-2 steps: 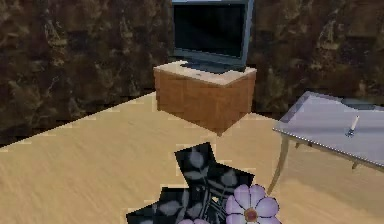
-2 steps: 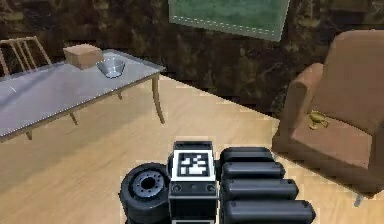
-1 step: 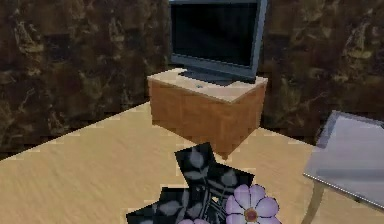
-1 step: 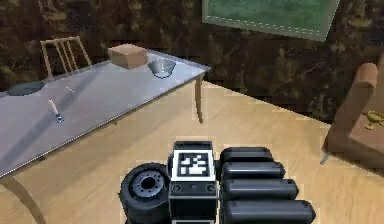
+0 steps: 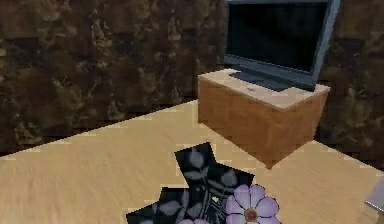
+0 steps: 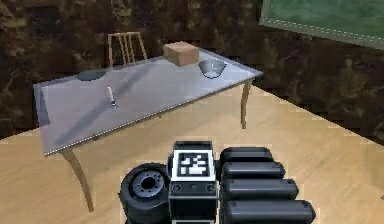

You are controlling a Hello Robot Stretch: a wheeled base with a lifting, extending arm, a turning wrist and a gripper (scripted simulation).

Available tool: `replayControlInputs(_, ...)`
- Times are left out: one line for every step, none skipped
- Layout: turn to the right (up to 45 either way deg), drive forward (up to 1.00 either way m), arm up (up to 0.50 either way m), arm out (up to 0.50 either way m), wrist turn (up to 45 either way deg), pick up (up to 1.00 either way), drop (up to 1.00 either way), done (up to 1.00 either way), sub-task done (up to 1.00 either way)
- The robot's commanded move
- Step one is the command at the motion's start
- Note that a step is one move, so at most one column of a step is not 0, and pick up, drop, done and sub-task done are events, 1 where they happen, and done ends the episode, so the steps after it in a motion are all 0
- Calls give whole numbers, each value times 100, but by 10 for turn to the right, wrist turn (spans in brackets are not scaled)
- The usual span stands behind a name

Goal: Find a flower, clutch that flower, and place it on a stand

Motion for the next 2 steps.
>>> replayControlInputs(0, 100, 0, 0, 0, 0, 0, 0, 0)
replayControlInputs(0, 75, 0, 0, 0, 0, 0, 0, 0)
